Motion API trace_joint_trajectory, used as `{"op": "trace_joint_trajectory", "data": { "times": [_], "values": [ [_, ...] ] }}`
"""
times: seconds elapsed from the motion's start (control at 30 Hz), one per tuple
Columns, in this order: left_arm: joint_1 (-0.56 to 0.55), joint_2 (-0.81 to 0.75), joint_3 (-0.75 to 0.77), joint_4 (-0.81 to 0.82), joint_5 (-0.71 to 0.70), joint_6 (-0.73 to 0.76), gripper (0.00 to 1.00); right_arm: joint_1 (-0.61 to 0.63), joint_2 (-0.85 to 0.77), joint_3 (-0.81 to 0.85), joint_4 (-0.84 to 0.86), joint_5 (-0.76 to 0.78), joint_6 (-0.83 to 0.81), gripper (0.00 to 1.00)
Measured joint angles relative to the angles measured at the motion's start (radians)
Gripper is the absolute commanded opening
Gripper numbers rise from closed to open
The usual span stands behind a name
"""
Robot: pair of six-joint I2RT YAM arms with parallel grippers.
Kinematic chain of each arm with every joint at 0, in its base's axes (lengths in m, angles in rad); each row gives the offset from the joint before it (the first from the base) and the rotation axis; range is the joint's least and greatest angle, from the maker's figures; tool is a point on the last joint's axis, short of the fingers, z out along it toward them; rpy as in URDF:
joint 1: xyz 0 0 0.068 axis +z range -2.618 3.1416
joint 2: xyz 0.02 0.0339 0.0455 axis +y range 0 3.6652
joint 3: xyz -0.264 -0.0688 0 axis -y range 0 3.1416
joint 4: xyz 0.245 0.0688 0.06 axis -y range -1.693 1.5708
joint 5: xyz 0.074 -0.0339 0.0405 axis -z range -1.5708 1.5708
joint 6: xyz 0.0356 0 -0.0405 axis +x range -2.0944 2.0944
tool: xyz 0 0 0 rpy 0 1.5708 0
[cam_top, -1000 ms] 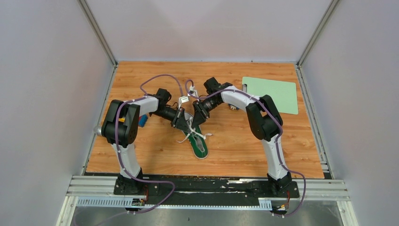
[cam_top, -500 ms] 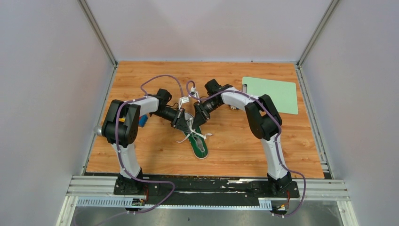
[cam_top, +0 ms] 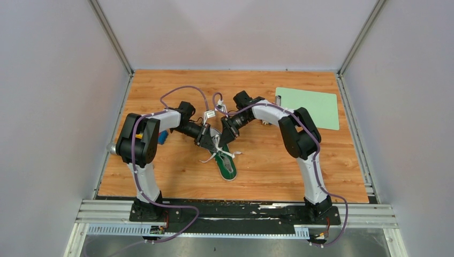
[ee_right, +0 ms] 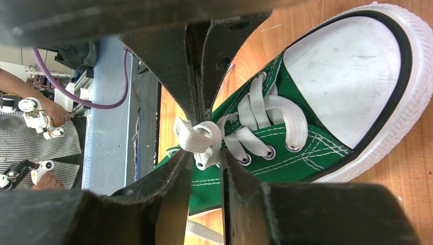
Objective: Tie the shoes
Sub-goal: Cross the shoelace with the shoelace.
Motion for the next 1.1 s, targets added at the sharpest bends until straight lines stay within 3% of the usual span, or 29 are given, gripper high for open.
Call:
{"op": "trace_joint_trajectory", "data": {
  "times": [0.57, 1.1],
  "values": [
    [0.028, 0.003, -0.021, 0.099, 0.031, -0.118, 0.0, 0.027, -0.025, -0.038, -0.013, -0.016, -0.032, 0.35],
    [0.028, 0.003, -0.026, 0.106, 0.042, -0.123, 0.0, 0.019, -0.025, -0.039, 0.051, -0.031, 0.112, 0.35]
  ]
}}
